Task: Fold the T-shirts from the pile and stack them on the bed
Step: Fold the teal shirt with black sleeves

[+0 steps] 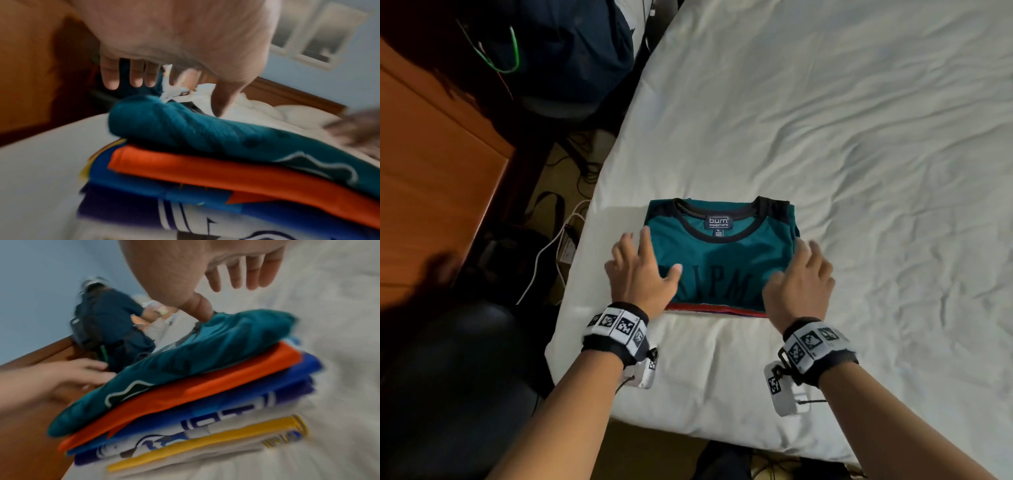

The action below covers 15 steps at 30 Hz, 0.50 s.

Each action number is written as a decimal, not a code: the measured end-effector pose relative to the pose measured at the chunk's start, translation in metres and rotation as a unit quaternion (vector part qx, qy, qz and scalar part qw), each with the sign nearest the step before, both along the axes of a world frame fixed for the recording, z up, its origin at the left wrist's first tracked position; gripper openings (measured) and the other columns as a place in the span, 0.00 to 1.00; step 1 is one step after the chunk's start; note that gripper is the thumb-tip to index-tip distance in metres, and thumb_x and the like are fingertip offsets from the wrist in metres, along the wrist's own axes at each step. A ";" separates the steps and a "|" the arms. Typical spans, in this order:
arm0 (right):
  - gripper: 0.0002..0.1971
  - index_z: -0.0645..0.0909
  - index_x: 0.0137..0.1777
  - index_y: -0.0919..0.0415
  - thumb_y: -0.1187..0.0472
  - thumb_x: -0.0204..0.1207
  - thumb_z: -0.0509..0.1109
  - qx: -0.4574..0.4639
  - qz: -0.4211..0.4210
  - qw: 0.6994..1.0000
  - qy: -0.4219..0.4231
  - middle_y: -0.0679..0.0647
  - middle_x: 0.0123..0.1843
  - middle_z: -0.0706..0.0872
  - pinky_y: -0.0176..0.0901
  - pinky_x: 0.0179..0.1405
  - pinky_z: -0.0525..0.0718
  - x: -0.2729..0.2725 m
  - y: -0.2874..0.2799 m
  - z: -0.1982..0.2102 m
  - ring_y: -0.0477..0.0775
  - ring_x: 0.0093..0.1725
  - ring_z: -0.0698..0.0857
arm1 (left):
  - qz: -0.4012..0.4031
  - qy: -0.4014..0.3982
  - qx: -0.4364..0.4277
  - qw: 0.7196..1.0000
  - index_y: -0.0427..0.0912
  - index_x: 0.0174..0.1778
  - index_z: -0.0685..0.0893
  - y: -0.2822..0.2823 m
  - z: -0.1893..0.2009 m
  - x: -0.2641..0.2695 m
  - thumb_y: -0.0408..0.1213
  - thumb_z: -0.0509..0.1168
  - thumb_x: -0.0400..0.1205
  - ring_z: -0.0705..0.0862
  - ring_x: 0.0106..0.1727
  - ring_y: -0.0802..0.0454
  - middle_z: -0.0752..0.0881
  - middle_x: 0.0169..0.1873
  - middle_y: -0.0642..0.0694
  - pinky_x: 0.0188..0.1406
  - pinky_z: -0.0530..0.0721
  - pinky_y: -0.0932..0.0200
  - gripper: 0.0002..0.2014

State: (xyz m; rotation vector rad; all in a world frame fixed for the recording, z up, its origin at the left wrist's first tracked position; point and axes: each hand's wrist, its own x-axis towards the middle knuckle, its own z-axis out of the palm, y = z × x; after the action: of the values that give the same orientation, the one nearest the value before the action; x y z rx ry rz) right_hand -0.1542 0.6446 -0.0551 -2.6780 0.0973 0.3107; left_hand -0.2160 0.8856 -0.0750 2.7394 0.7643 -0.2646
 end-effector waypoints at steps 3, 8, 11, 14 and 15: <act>0.34 0.57 0.86 0.57 0.47 0.81 0.58 -0.062 0.078 0.995 0.024 0.61 0.89 0.57 0.65 0.80 0.61 -0.003 0.034 -0.008 0.67 0.85 0.59 | -0.019 0.084 0.034 0.996 0.44 0.87 0.55 -0.014 -0.008 0.014 0.69 0.56 0.81 0.66 0.78 0.34 0.64 0.80 0.34 0.70 0.71 0.31 0.45; 0.24 0.68 0.73 0.59 0.49 0.82 0.62 -0.078 -0.019 0.996 0.027 0.62 0.71 0.72 0.64 0.65 0.72 -0.009 0.025 -0.019 0.67 0.67 0.72 | 0.136 0.045 -0.015 0.990 0.40 0.73 0.71 -0.004 -0.007 0.008 0.56 0.54 0.89 0.80 0.64 0.32 0.80 0.66 0.33 0.58 0.79 0.36 0.25; 0.21 0.70 0.68 0.58 0.45 0.83 0.62 -0.083 -0.047 0.994 0.045 0.60 0.65 0.76 0.62 0.62 0.72 -0.006 0.003 -0.017 0.65 0.63 0.74 | 0.149 0.036 -0.048 0.987 0.39 0.67 0.74 -0.001 -0.007 0.000 0.53 0.54 0.90 0.83 0.60 0.32 0.84 0.62 0.35 0.54 0.80 0.39 0.21; 0.14 0.73 0.63 0.57 0.50 0.85 0.63 -0.041 -0.075 0.991 0.101 0.58 0.64 0.79 0.60 0.62 0.72 0.004 -0.006 -0.014 0.64 0.61 0.77 | 0.147 0.018 -0.073 0.986 0.38 0.65 0.74 -0.004 -0.004 0.002 0.49 0.53 0.92 0.84 0.59 0.33 0.84 0.61 0.35 0.49 0.76 0.43 0.17; 0.10 0.74 0.61 0.57 0.54 0.85 0.63 -0.013 -0.081 0.990 0.118 0.58 0.63 0.80 0.59 0.62 0.73 0.008 -0.007 -0.013 0.63 0.58 0.77 | 0.141 0.004 -0.078 0.987 0.37 0.64 0.74 -0.005 -0.003 0.003 0.47 0.53 0.92 0.84 0.58 0.33 0.84 0.60 0.35 0.47 0.74 0.46 0.16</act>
State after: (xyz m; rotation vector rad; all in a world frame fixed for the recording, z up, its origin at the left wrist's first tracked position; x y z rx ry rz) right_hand -0.1461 0.6372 -0.0685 -2.6268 0.3917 0.5759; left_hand -0.2130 0.8801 -0.0780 2.4483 1.0727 -0.2606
